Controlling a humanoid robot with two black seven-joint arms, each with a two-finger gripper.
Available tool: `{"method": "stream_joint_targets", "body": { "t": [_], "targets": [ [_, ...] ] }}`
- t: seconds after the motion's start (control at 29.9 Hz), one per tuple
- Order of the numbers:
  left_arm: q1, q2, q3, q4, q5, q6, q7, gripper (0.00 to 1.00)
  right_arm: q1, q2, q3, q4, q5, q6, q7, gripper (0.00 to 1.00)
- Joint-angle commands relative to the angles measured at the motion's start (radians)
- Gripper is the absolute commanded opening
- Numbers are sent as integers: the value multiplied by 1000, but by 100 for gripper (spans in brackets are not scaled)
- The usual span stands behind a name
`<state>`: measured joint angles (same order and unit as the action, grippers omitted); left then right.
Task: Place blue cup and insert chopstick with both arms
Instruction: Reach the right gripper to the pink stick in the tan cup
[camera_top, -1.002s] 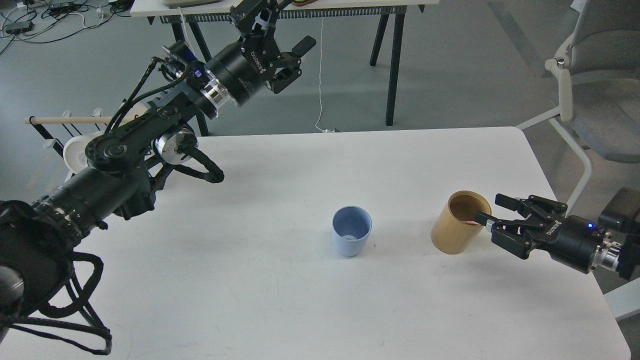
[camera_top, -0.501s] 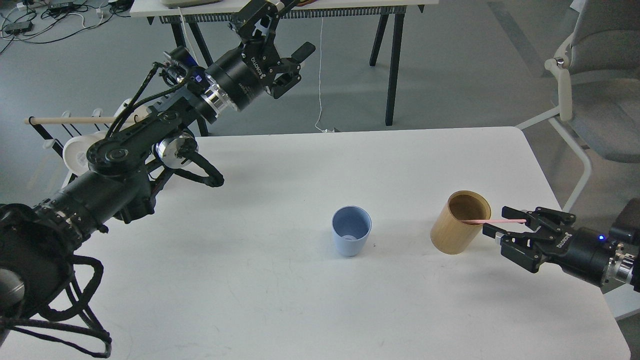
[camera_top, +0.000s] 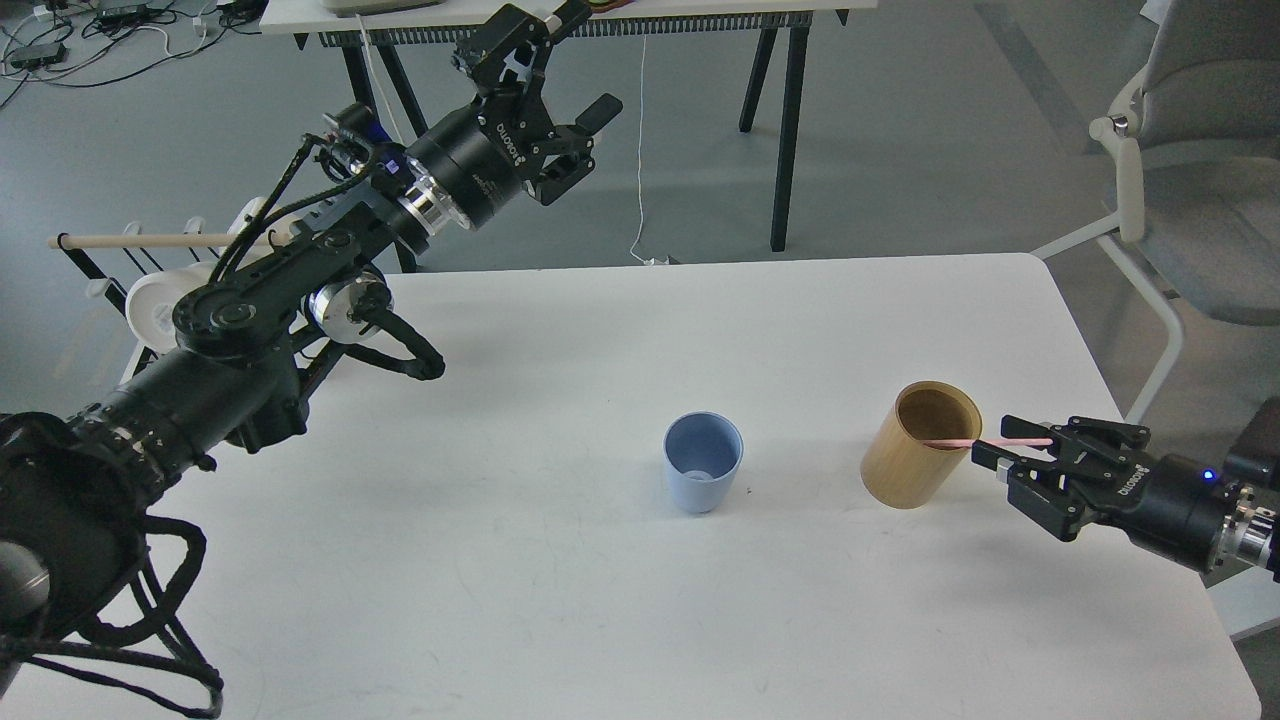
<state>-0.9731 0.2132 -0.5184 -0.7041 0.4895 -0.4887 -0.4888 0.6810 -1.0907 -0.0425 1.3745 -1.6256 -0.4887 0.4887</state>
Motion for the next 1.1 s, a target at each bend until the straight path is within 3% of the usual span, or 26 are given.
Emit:
{"method": "stream_joint_targets", "body": {
  "t": [0.0,0.87,0.97,1.07],
  "targets": [
    [1,-2,0,0,0,0,0,94,0,-5,1,0,0,0,0,38],
    [1,-1,0,17,0,0,0,94,2,-6,0,0,1,0,0,17],
    [1,-2,0,17,0,0,0,94,3,-5,1,-2,6,0,0,0],
    [1,-2,0,17,0,0,0,94,5,-5,1,-2,7,0,0,0]
  ]
}}
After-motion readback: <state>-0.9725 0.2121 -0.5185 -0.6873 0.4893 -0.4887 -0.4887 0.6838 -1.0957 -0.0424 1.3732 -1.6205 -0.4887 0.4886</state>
